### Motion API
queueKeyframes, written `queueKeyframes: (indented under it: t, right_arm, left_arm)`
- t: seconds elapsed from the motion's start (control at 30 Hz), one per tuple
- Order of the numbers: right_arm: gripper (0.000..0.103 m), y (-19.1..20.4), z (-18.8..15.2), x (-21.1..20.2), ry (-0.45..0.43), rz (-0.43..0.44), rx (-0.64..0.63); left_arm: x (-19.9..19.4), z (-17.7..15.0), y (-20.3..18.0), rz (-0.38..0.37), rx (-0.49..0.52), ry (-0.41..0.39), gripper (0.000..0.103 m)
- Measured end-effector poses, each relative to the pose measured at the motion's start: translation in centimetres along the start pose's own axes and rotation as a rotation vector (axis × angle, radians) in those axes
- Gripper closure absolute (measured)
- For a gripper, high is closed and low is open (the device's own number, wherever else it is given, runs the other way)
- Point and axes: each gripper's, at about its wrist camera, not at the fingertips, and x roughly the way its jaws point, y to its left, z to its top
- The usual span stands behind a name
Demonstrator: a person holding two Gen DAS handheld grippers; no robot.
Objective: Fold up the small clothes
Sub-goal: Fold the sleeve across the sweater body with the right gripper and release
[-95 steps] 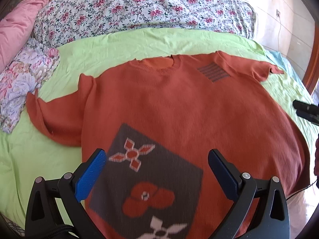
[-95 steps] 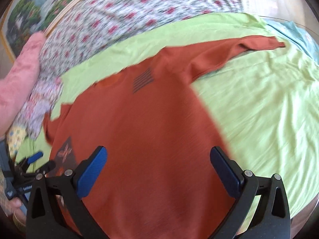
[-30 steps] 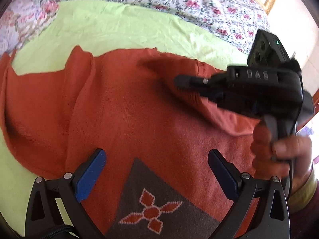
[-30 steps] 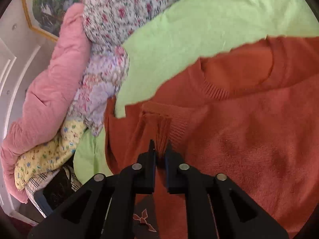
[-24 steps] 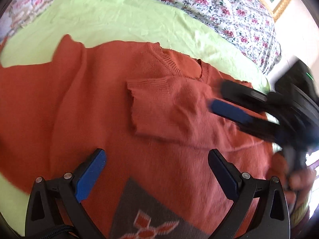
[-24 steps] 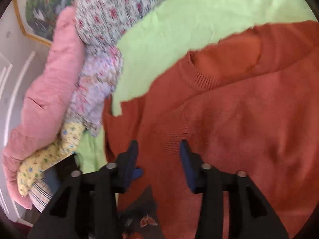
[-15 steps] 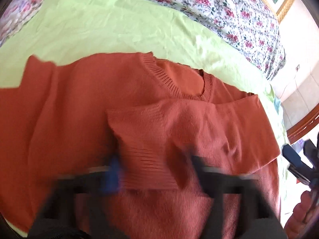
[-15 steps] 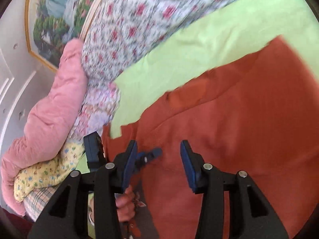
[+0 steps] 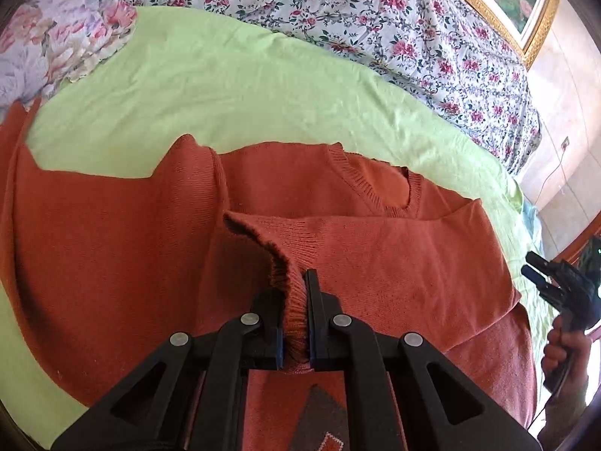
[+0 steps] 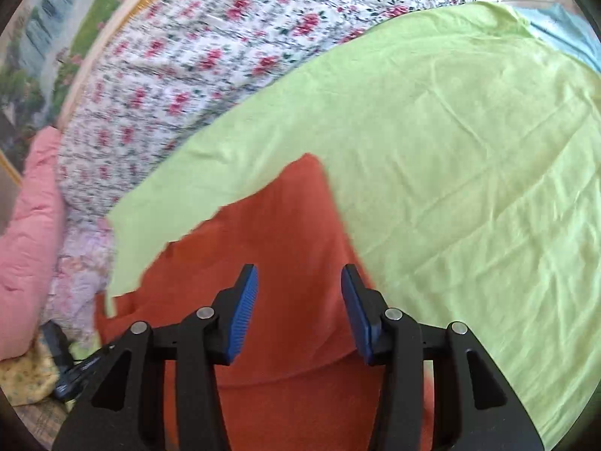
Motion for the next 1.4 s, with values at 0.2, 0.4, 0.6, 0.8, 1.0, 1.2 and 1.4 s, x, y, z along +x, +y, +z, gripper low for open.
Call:
queueKeyframes:
  t: [0.2,0.4,0.6,0.8,1.0,1.2,1.4]
  right_arm:
    - [0.048,0.3,2.0,5.1,0.088,-0.089,-0.089]
    - [0.061,0.1,1.8,7.7,0.118,-0.109,-0.142]
    - [0.092,-0.8,2.8,6.2,0.059,-0.107,-0.145]
    - [0.082,-0.4,1.7,7.1,0.092,-0.22,-0.182]
    - [0.057,2.6,-0.2,1.4,0.008,-0.137,-0.174]
    - [0.055,6.4,-5.3,0.0,0.078,0.017,-0.204]
    - [0.055,9.1,-10.2,1.0,0.19,0.093,-0.231]
  left_arm:
    - [-0.5,-1.0,1.4,0.009,-0.036,0.0,0.096]
    - [-0.9,-1.7,0.9,0.004,-0.016,0.001,0.096]
    - [-0.1,-1.8,-0.7,0.014,0.045,0.006,0.096]
    - [0.1,-2.7,0.9,-0.004,0.002,0.062,0.092]
    - [-4.2,-3.4,2.7,-0.035,-0.001,0.017,0.087]
    - [-7.6,-4.1,7.3,0.052,-0.094,-0.021,0.075]
    - [-9.6,-2.5,11.7,0.156,-0.158,-0.072,0.05]
